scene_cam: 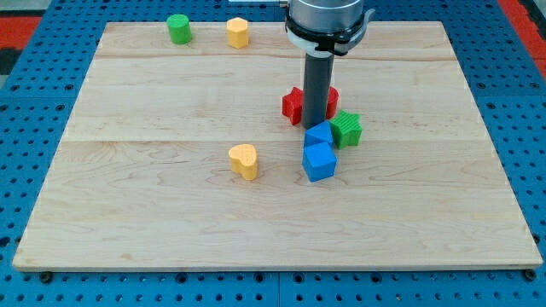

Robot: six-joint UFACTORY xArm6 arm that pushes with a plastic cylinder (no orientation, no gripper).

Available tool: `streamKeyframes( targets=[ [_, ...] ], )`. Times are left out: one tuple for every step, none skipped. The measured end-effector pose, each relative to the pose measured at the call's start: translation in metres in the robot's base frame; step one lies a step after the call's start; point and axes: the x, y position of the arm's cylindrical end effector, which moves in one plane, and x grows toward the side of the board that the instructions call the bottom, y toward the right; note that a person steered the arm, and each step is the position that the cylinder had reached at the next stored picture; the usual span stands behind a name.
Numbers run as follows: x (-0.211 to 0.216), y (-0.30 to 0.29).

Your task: Push the red star right to the yellow hexagon at top right

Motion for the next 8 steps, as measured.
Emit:
streamKeyframes(
  targets=[
    [-0.006,-0.025],
    [-0.016,-0.054],
    [-0.053,-0.038],
    [-0.074,-0.038],
    [-0.094,-0.038],
    [-0.081,-0.021],
    [-0.057,-0.007],
    [-0.076,0.018]
  ],
)
